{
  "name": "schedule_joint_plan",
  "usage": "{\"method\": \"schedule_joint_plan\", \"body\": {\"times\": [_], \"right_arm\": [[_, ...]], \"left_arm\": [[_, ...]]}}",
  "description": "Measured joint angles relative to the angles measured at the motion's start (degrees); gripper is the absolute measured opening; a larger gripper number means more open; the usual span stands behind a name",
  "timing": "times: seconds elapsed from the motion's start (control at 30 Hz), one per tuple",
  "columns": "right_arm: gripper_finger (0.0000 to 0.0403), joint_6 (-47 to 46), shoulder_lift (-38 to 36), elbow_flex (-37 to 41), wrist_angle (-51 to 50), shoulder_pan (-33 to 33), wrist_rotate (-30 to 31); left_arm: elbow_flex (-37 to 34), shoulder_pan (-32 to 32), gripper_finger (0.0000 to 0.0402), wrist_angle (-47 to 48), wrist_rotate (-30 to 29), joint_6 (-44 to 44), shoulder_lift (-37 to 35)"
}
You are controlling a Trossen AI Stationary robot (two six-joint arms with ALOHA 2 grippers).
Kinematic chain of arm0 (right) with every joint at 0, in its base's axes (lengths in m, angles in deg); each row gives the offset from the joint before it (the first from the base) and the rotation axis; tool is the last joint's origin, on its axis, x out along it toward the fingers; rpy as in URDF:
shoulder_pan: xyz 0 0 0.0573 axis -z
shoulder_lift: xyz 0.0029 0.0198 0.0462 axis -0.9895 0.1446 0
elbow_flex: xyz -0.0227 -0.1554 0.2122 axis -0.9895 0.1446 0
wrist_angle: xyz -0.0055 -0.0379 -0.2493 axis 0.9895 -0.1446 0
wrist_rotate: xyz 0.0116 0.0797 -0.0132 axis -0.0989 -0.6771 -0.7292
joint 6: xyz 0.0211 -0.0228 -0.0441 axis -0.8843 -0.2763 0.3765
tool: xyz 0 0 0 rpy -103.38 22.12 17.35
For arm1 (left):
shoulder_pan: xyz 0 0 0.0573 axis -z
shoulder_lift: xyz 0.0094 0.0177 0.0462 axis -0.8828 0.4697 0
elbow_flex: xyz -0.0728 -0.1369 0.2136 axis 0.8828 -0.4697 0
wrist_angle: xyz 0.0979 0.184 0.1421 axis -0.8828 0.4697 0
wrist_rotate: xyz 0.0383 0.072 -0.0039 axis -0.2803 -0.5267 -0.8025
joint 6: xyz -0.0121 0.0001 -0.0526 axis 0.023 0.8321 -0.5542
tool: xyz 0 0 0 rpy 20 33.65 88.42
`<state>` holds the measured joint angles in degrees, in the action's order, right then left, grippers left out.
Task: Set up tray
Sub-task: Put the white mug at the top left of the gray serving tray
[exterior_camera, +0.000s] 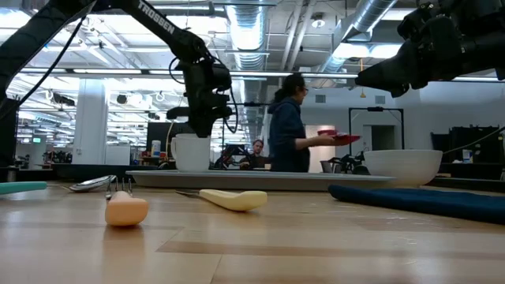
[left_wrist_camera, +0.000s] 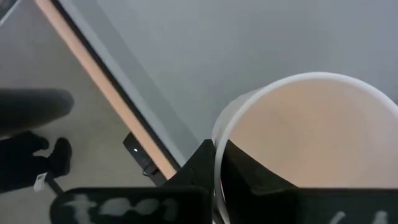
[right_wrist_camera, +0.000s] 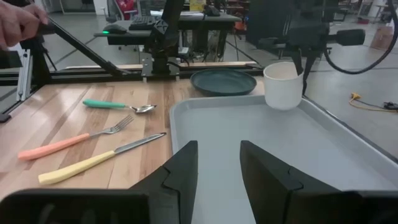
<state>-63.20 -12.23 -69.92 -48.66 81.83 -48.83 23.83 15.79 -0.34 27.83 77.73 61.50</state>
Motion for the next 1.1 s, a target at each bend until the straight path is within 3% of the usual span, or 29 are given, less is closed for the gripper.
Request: {"method": "schedule_joint_plan", "body": {"times": [0.77,1.1], "right_arm": [[0.0113,-0.08,0.00,-0.02,-0.01,0.97,0.05],[0.0113,-0.12,0.00,-0.02,-0.02,2.27,0.01]], "left_arm": [[-0.08,-0.44,0.0000,-2.32,1.18,-2.87,2.36],[-0.24,-0.40,0.0034,-2.30,0.09,-4.57,2.62]]}}
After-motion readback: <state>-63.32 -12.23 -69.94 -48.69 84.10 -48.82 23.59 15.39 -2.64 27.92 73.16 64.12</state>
